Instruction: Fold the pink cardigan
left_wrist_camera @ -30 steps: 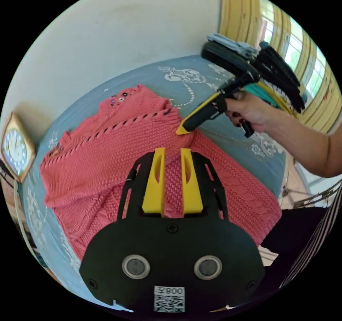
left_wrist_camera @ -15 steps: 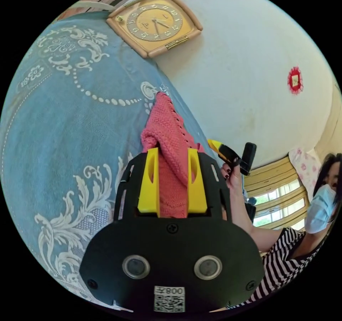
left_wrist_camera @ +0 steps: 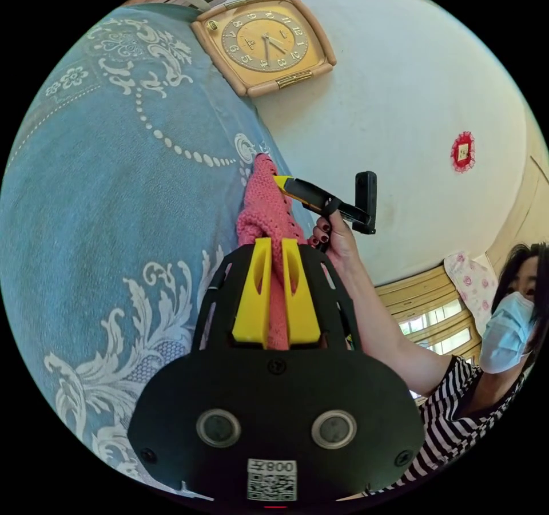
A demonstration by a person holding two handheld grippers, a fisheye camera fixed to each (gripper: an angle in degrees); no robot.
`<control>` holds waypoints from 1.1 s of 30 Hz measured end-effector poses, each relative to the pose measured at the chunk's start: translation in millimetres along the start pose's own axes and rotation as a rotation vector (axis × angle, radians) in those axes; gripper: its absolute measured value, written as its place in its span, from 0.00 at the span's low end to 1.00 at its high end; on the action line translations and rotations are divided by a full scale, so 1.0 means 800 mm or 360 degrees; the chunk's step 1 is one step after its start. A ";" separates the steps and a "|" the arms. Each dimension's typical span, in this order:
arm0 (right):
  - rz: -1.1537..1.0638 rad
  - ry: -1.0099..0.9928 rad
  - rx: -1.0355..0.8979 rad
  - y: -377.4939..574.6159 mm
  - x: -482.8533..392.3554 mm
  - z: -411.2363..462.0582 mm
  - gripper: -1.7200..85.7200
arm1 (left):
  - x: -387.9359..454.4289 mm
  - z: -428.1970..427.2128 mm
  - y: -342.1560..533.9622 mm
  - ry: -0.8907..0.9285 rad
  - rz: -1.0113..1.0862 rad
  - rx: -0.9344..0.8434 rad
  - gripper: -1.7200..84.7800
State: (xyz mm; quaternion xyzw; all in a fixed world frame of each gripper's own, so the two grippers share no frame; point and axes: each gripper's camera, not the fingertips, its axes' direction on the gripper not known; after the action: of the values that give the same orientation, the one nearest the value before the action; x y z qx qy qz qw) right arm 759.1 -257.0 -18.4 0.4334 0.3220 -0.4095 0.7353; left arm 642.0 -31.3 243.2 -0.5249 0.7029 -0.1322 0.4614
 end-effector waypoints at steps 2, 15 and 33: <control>-0.0017 -0.0016 0.0145 0.007 -0.008 -0.022 0.06 | 0.002 -0.013 0.000 0.0019 0.0040 0.0038 0.06; 0.0116 0.0011 0.0264 0.040 -0.025 -0.060 0.09 | 0.011 -0.046 -0.001 -0.0171 0.0141 0.0104 0.07; 0.0283 0.0220 -0.0144 0.389 -0.107 -0.090 0.02 | 0.092 -0.003 0.018 -0.0586 0.0654 -0.0337 0.02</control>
State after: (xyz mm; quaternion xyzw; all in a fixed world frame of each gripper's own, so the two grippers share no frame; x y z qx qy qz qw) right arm 985.7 -74.8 138.5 0.4540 0.3505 -0.2970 0.7635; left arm 629.6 -89.7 197.5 -0.4321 0.7088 0.1355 0.5409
